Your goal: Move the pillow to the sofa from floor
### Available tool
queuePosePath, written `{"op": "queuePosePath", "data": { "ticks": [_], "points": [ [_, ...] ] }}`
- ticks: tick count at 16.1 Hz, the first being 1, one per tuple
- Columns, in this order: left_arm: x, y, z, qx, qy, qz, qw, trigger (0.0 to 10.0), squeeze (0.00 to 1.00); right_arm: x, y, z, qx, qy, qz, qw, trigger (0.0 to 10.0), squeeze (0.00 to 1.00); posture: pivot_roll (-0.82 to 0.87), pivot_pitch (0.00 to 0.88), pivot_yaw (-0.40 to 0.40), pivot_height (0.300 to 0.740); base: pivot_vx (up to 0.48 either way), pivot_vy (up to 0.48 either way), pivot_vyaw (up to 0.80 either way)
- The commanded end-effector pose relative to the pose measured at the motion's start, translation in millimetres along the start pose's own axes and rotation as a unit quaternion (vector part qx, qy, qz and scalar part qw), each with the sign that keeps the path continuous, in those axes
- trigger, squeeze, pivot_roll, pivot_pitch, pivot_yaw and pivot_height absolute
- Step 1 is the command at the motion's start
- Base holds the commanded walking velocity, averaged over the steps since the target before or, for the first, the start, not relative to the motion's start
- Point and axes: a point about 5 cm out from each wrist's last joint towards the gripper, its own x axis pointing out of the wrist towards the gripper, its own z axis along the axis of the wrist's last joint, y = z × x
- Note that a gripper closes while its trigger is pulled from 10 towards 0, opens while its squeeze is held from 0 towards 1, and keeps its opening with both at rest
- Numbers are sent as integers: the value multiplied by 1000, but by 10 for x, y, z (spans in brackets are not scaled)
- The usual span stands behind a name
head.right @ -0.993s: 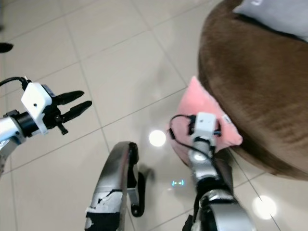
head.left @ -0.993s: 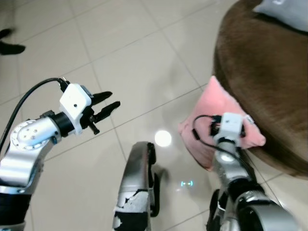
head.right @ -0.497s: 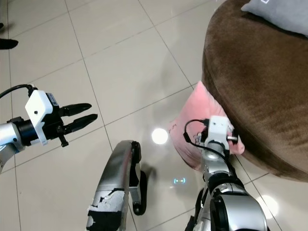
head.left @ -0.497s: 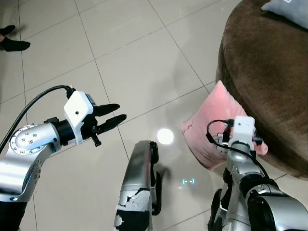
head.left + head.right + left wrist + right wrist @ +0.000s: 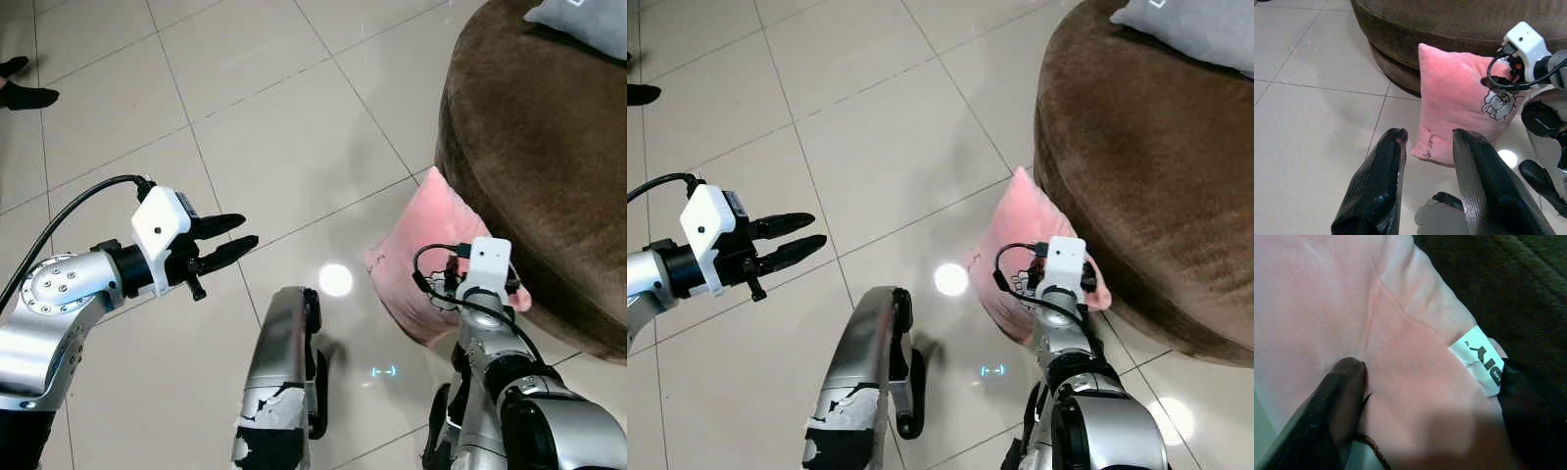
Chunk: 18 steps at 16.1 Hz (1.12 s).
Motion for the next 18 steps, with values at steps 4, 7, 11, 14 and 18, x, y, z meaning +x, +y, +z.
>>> {"op": "queuePosePath", "data": {
  "ticks": [4,7,11,14,18],
  "points": [
    [-26,-39,-27,-1,10,-13,1000,10000,0,-70,95,-160,0,27,29,999,0,0,429,354,227,546,0,0,0],
    [-27,-56,-36,-1,11,-15,1000,10000,0,-84,104,-186,4,27,36,999,0,0,429,354,227,546,0,0,0],
    [-28,-63,-43,-2,12,-17,1000,10000,0,-92,104,-203,8,28,42,999,0,0,429,352,229,546,0,0,0],
    [-34,-64,-45,-3,12,-19,1000,10000,0,-108,141,-214,26,26,64,997,0,0,427,351,231,546,0,0,0],
    [-1,-84,-76,-8,8,-24,1000,10000,0,-199,366,-183,15,-16,179,984,0,0,388,338,215,546,0,0,0]
  ]
}}
